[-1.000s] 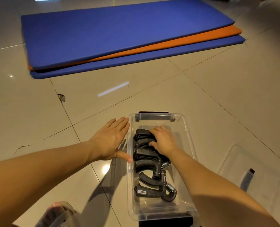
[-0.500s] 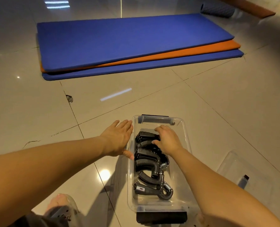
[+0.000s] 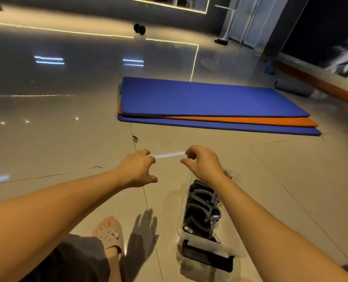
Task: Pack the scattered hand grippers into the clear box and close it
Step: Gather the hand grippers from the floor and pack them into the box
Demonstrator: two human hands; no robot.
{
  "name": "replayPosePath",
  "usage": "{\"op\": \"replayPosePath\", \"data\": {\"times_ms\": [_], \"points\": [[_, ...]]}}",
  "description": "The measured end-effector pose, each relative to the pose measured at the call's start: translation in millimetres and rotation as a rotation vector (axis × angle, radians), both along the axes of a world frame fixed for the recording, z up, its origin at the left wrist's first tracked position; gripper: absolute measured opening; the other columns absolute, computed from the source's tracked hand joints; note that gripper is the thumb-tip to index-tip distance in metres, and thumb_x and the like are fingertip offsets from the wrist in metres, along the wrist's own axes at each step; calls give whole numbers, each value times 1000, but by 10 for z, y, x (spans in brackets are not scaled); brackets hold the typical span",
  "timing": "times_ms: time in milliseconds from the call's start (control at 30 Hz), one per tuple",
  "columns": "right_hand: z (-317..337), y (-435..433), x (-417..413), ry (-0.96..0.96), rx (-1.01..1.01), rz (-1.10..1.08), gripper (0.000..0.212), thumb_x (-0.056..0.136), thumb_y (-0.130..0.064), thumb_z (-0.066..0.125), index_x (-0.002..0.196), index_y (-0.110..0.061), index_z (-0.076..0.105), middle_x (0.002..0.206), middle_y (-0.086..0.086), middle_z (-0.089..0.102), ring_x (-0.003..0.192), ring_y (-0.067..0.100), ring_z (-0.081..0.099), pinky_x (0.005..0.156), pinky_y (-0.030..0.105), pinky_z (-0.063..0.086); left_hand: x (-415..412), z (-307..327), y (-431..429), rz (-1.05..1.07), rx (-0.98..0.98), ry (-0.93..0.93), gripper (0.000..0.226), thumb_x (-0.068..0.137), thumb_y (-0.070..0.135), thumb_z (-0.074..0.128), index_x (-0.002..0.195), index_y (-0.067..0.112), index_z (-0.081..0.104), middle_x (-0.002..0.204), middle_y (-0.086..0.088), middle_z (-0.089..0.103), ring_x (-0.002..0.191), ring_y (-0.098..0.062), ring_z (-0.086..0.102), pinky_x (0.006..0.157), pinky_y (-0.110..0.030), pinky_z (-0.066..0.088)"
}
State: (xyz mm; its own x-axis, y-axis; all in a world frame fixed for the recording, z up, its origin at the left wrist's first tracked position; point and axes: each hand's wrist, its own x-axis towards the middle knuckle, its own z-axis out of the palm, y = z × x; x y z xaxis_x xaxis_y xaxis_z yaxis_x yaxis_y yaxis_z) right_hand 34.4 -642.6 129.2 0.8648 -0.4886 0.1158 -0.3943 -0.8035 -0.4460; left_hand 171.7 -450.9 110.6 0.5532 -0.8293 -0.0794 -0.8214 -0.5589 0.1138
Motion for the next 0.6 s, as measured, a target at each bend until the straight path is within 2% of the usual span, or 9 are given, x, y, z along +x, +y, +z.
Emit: {"op": "replayPosePath", "data": {"times_ms": [100,200,333,600], "points": [[254,623,50,36,55,157,42,89,-43,73,125,-24,64,109,-8,67,97,9,62,86,28,54,-127,259,655,145,-9,28,69,78,63,72,132,23,59,134,1,55,115,-19,55,94,-35,51],[437,1213,6,97,74,281,49,86,-42,76,130,-24,62,117,-6,68,104,11,63,93,36,56,-324,508,1295,300,-88,85,63,81,60,72,131,24,59,134,3,57,116,-17,56,94,-34,51],[610,1955,-81,110,48,414,48,86,-39,76,129,-22,63,117,-3,68,103,14,64,93,39,57,-705,795,2165,465,-198,151,54,85,53,72,129,22,61,133,0,61,116,-19,58,96,-37,51],[905,3428,-24,48,93,674,41,89,-36,75,123,-16,68,115,4,71,102,20,66,92,40,57,-1358,1511,3859,711,-155,38,49,87,53,70,121,18,70,120,-2,69,105,-20,64,87,-34,53]]}}
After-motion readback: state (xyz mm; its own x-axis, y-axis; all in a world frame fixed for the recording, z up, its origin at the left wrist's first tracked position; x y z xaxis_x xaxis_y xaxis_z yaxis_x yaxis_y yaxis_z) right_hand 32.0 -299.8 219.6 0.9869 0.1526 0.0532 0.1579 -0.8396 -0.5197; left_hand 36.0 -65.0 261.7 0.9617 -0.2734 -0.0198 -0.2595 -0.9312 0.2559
